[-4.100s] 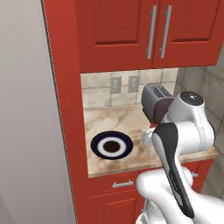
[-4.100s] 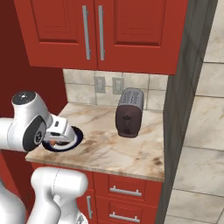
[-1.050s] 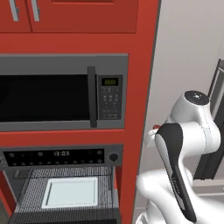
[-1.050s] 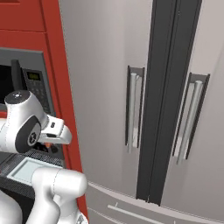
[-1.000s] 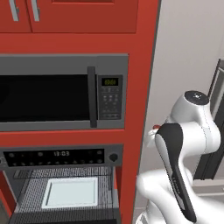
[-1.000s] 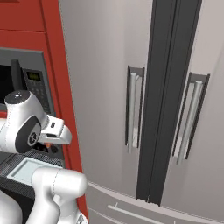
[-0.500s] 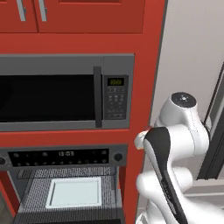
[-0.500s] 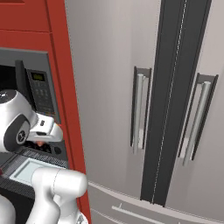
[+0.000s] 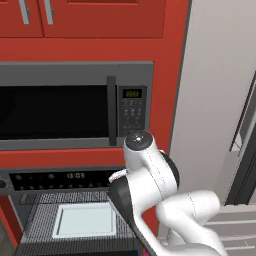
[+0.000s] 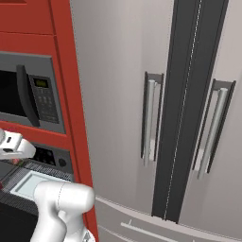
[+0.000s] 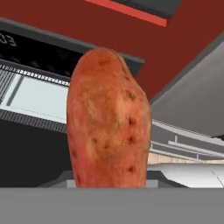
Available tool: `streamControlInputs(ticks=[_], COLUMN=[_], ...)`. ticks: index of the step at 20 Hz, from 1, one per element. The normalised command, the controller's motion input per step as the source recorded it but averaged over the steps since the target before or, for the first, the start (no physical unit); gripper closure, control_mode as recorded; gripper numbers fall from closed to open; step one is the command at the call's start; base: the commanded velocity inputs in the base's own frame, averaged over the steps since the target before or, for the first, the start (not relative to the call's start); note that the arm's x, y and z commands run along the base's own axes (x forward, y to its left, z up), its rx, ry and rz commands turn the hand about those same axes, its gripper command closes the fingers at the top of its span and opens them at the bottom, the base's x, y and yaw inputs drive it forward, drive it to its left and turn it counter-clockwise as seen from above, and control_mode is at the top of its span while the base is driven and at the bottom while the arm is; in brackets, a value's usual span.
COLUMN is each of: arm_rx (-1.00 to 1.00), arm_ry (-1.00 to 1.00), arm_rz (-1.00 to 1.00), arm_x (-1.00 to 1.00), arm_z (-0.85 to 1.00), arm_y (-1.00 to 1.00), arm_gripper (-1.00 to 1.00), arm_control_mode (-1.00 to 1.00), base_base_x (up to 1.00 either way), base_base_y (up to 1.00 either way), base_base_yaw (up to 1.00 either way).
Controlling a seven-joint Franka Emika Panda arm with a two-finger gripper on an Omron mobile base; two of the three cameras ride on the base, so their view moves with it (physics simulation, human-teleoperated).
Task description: Place the sweet potato on the bottom rack of the oven.
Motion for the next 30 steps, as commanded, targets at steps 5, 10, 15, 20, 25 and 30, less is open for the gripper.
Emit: streamControlInputs(ticks=[5, 10, 15, 20, 25, 30], arm_rx=[0.0, 0.02, 0.01, 0.0, 0.0, -0.01], arm_ry=[0.0, 0.0, 0.0, 0.0, 0.0, -0.07], arm_rz=[0.0, -0.01, -0.08, -0.12, -0.01, -0.08], arm_x=[0.08, 0.3, 0.5, 0.46, 0.43, 0.34], arm_z=[-1.0, -1.0, -0.98, -0.81, -0.62, -0.36], arm_y=[1.0, 1.0, 1.0, 0.54, 0.19, 0.0], arm_gripper=[1.0, 1.0, 1.0, 1.0, 1.0, 1.0], arm_control_mode=[-1.0, -1.0, -1.0, -1.0, -1.0, -1.0], base_base_x=[0.0, 0.0, 0.0, 0.0, 0.0, 0.0], base_base_y=[0.0, 0.0, 0.0, 0.0, 0.0, 0.0], base_base_yaw=[0.0, 0.0, 0.0, 0.0, 0.0, 0.0])
